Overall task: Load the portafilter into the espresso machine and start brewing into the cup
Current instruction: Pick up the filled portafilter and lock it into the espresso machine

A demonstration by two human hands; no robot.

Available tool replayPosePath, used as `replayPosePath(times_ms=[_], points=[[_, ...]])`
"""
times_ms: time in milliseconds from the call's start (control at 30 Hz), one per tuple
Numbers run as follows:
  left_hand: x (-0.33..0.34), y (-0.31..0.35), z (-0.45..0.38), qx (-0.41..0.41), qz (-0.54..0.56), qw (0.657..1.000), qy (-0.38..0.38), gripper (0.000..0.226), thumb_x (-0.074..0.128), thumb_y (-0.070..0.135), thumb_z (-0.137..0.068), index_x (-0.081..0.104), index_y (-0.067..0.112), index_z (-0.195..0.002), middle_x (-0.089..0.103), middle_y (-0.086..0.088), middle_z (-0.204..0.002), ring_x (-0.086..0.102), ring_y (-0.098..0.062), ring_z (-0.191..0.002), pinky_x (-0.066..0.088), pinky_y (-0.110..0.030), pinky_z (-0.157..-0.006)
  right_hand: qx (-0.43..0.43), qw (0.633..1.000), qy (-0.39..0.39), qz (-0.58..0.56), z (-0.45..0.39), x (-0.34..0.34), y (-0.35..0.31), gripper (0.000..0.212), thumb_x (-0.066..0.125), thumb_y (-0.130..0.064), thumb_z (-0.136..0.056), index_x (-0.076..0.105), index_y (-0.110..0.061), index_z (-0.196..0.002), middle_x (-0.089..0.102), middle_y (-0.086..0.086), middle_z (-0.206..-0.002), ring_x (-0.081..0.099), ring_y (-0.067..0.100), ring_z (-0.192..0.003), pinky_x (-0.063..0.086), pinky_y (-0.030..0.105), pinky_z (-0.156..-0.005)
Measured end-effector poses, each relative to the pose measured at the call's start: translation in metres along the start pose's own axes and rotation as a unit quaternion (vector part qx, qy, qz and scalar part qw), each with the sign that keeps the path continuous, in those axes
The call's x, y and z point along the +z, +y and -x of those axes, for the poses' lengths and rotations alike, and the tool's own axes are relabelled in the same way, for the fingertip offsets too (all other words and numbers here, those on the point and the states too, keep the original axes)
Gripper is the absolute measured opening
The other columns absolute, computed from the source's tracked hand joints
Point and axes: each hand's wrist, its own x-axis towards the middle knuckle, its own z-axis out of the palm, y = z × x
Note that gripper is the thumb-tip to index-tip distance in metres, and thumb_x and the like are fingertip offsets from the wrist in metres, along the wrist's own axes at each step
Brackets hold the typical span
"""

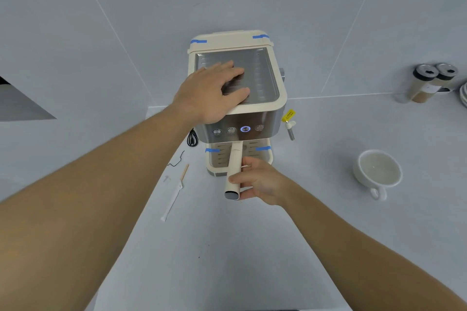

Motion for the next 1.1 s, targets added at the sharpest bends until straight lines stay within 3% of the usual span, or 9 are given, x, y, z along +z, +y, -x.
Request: replayPosePath(times_ms=[167,600,1100], points=[[-0.001,0.001,0.001,0.002,0.004,1.0,0.003,0.054,0.047,0.052,-0.093,0.046,0.03,-0.142,0.048,0.003,-0.145,0.039,-0.017,-0.134,0.026,-0.032,-0.108,-0.016,0.999,0.013,-0.031,-0.007,0.014,0.004,0.044,0.067,0.003,-0.085,0.058,-0.007,-0.127,0.067,0.005,-0.101,0.068,0.025,-0.085,0.062,0.039,-0.069],[0.003,-0.002,-0.002,-0.006,0.002,1.0,0.006,0.055,0.047,0.055,-0.091,0.044,0.034,-0.143,0.038,0.01,-0.154,0.034,-0.015,-0.14,0.023,-0.033,-0.113,-0.032,0.995,0.029,-0.088,-0.024,0.038,0.007,0.047,0.072,0.002,-0.082,0.053,0.0,-0.125,0.067,0.012,-0.106,0.07,0.024,-0.084,0.06,0.034,-0.058],[0.002,-0.002,-0.002,-0.007,0.008,1.0,0.014,0.054,0.049,0.054,-0.091,0.046,0.034,-0.141,0.043,0.009,-0.151,0.037,-0.015,-0.137,0.024,-0.03,-0.109,-0.065,0.981,0.035,-0.178,-0.04,0.063,0.011,0.048,0.073,0.006,-0.079,0.052,-0.004,-0.121,0.065,0.009,-0.1,0.07,0.026,-0.083,0.06,0.035,-0.061]])
